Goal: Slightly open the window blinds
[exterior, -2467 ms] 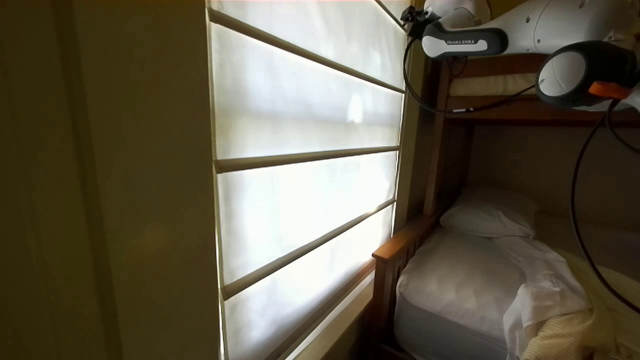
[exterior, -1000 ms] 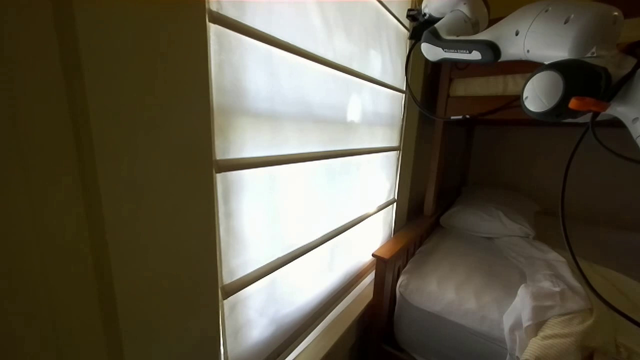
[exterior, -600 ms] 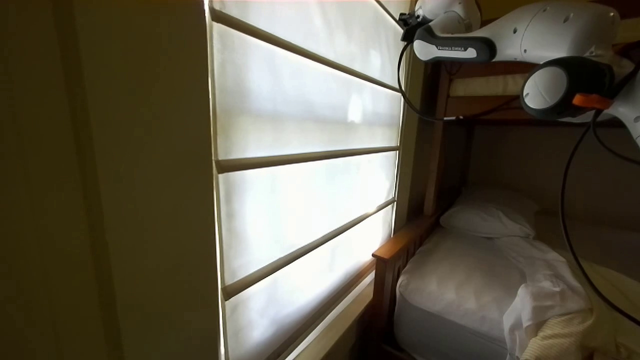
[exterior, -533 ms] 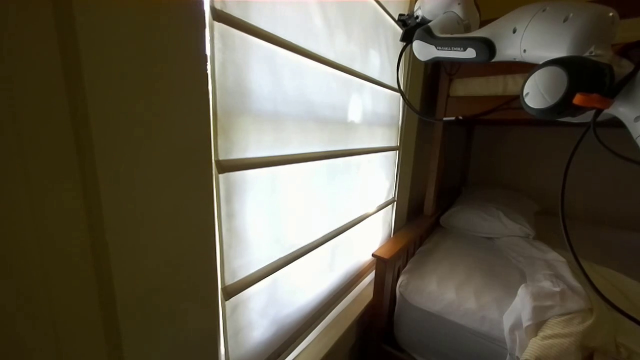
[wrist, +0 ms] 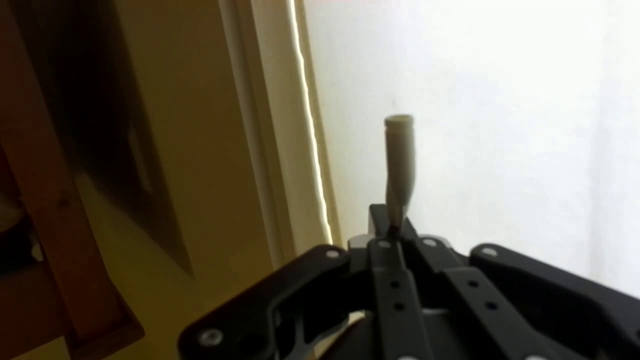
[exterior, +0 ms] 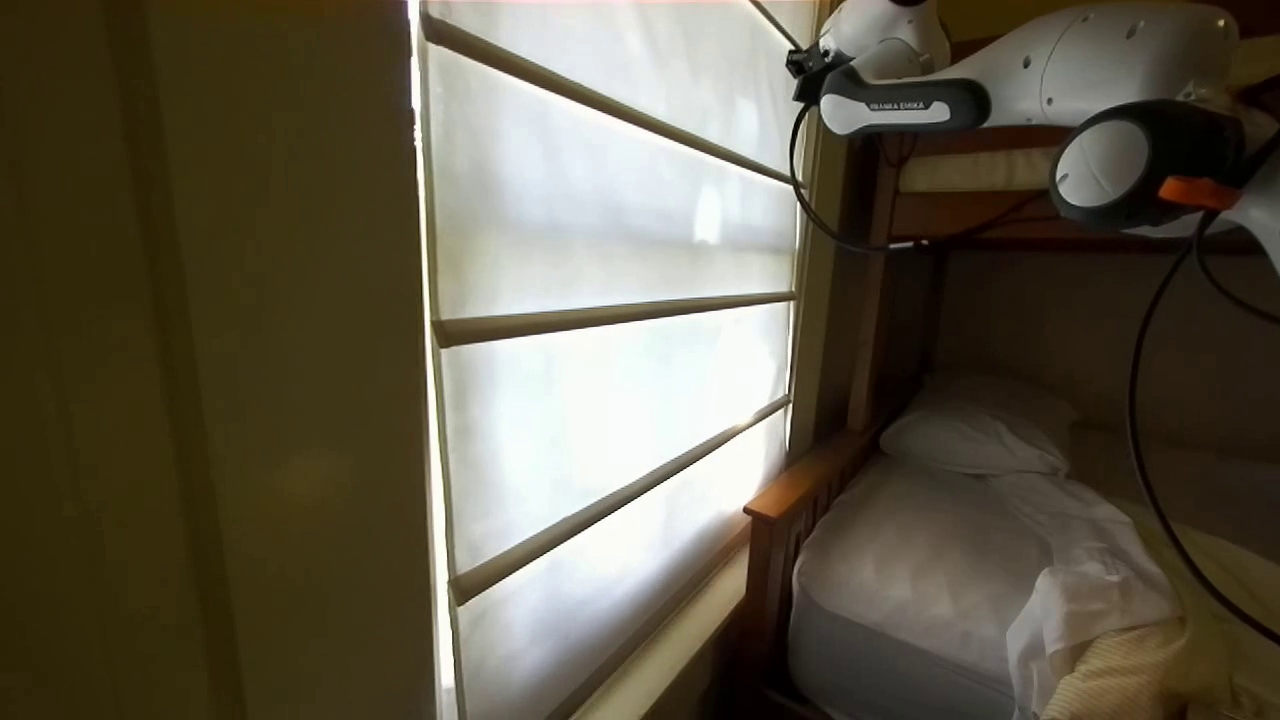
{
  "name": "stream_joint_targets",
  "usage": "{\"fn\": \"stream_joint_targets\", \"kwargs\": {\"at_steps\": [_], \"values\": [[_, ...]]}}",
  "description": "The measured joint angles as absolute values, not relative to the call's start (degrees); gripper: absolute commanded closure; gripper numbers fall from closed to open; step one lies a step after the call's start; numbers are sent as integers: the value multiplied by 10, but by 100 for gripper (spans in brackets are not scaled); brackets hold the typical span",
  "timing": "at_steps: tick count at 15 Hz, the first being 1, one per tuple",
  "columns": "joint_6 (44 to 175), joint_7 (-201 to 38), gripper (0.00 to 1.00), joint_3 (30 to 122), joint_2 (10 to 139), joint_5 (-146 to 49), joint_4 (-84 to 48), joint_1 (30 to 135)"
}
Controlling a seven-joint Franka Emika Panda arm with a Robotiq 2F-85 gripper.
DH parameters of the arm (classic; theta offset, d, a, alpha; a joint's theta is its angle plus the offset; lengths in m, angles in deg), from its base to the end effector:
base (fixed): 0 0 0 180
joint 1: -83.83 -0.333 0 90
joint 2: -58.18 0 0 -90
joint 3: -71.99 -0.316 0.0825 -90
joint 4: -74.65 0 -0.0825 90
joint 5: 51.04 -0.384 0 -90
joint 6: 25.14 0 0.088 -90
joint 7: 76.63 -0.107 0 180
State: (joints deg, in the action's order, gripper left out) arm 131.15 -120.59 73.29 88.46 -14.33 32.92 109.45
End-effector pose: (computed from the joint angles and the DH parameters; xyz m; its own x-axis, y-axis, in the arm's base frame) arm 0.6269 -0.2844 0.8310 -0.0825 -0.1278 0.9884 -0.6466 -0.7478 -0.1506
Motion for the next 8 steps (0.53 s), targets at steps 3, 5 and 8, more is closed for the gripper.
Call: {"fn": "stream_joint_targets", "kwargs": {"at_steps": [3,5,8], "values": [[1323,-1206,100,733,865,-134,282,1094],[1331,-1206,100,733,846,-125,243,1094],[1332,-1206,100,733,817,-106,185,1093]]}}
